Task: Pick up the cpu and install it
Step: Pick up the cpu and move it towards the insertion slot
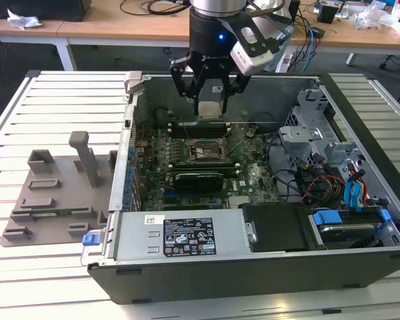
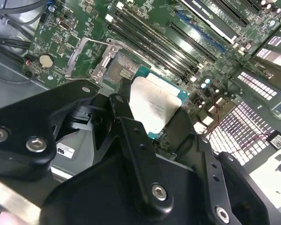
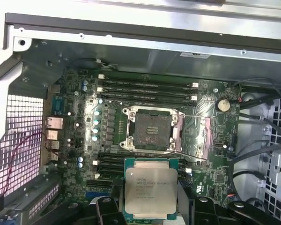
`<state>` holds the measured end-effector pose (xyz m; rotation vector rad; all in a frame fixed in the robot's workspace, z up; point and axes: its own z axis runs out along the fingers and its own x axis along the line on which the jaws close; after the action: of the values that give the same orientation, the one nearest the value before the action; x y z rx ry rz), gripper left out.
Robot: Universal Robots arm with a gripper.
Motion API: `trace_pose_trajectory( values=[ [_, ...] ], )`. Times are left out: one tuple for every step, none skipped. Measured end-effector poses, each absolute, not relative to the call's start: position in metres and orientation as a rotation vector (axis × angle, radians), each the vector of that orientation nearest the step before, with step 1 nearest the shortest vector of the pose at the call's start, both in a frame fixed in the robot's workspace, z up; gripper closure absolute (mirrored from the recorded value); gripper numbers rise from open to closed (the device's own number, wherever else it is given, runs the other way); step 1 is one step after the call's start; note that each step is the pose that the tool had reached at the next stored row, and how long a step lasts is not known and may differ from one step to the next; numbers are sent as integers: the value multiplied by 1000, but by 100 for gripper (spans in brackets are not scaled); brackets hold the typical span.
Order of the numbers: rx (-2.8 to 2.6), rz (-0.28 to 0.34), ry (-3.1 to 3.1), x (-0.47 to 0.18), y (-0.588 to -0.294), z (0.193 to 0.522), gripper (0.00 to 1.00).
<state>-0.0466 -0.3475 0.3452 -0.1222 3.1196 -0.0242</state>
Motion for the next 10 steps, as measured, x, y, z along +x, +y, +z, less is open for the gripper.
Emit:
trace_pose_trajectory(
  values=[
    [-122,-24,3120,-46,-348,343,45],
    [-122,-24,3120,-45,-348,341,45],
    [-122,-24,3120,-44,-348,339,45],
    [-122,-24,3120,-44,-348,338,45],
    [-122,-24,3120,-43,-348,337,45],
    [-122,-24,3120,-43,-348,336,45],
    [-122,-24,3120,-42,-348,336,45],
    [-122,-24,3120,-42,-348,335,45],
    [-122,-24,3120,-42,-348,334,45],
    [-122,-24,3120,-42,-348,333,45]
  ],
)
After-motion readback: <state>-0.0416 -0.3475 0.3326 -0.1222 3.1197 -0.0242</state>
